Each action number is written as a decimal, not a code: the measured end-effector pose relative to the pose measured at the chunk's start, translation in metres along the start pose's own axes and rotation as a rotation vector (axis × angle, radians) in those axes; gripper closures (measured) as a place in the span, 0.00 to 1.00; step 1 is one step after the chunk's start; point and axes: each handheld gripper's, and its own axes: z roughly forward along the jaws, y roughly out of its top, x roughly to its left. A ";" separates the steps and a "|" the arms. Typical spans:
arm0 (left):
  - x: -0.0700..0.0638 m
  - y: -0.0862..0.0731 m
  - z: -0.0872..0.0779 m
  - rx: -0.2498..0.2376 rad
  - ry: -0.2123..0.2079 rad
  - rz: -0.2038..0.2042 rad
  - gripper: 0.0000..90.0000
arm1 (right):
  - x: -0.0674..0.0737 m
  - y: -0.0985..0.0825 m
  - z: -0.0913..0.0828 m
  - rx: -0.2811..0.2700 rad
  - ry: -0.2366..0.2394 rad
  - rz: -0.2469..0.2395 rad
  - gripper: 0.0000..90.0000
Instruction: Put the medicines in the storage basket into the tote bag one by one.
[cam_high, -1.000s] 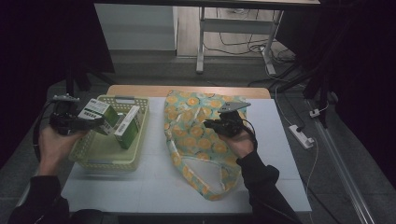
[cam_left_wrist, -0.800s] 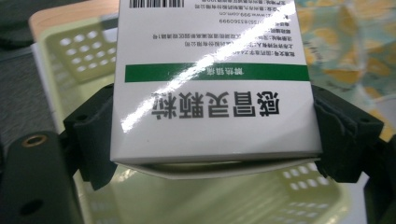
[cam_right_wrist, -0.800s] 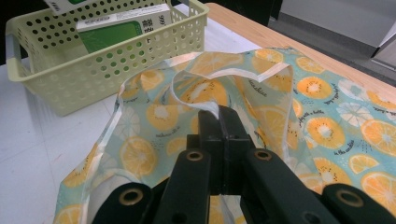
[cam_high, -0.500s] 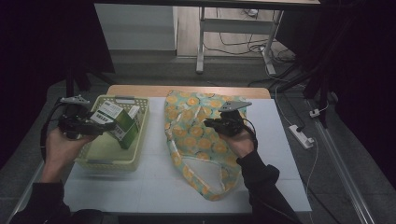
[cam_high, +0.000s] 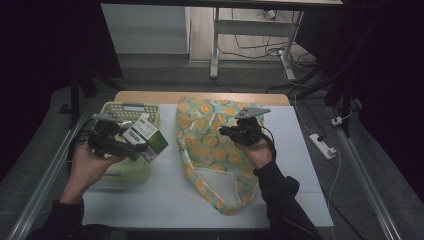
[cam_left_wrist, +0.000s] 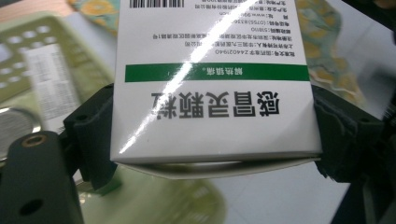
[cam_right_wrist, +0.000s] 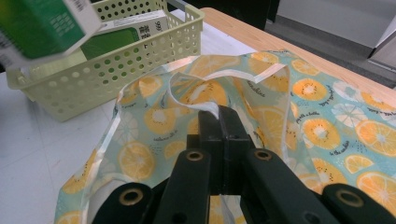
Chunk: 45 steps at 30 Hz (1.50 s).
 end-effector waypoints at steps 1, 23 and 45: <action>-0.004 0.001 0.004 0.006 -0.012 0.006 0.18 | -0.001 -0.001 0.001 0.002 0.000 0.002 0.99; -0.058 0.020 0.086 0.085 -0.140 0.132 0.18 | -0.001 -0.001 0.001 -0.005 0.001 0.013 0.99; -0.081 0.047 0.155 0.161 -0.138 0.181 0.18 | 0.000 0.002 -0.001 -0.013 0.004 0.010 0.99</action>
